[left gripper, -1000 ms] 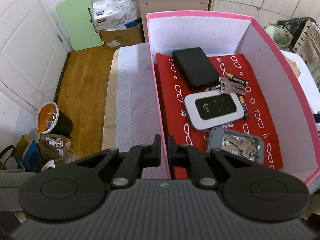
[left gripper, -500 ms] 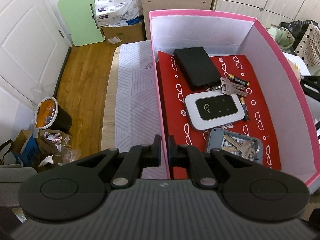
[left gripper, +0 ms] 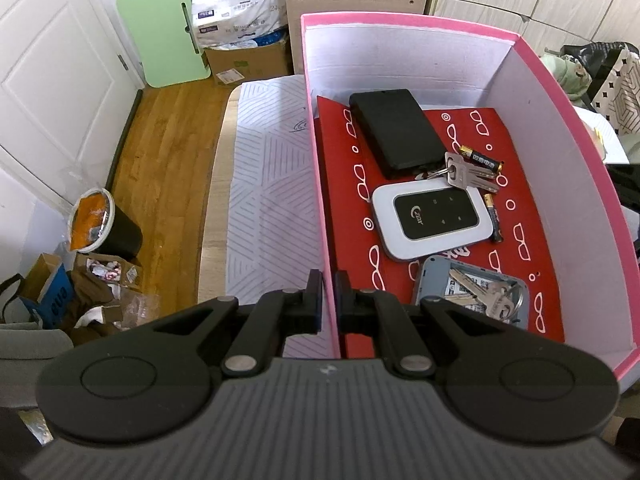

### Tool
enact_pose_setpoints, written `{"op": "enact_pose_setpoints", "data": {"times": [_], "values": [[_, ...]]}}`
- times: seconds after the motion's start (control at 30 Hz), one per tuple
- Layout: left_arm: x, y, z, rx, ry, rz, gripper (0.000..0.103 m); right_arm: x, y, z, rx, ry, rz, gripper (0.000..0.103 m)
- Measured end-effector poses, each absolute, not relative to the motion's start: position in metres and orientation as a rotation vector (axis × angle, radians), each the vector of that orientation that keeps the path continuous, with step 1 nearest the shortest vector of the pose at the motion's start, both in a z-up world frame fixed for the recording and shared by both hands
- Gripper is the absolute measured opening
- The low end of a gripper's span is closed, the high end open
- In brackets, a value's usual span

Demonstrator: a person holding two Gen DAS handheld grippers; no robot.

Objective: Organize rigid objects
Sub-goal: 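Grasp the black flat battery pack with the right gripper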

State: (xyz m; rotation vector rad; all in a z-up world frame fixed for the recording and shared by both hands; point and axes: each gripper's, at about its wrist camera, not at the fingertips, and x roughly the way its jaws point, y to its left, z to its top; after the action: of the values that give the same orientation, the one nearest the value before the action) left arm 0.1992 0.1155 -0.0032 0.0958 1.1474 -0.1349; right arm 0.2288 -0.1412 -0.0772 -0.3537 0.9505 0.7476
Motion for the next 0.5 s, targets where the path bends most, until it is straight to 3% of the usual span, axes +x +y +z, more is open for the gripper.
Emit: {"op": "enact_pose_setpoints", "data": {"times": [0.3, 0.5], "values": [[0.193, 0.116, -0.002, 0.094, 1.111, -0.128, 0.006, 0.202, -0.177, -0.075, 0.033, 0.967, 0.406, 0.072], [0.194, 0.118, -0.002, 0.082, 1.111, -0.138, 0.005, 0.184, -0.194, -0.067, 0.055, 0.922, 0.322, 0.072]]}}
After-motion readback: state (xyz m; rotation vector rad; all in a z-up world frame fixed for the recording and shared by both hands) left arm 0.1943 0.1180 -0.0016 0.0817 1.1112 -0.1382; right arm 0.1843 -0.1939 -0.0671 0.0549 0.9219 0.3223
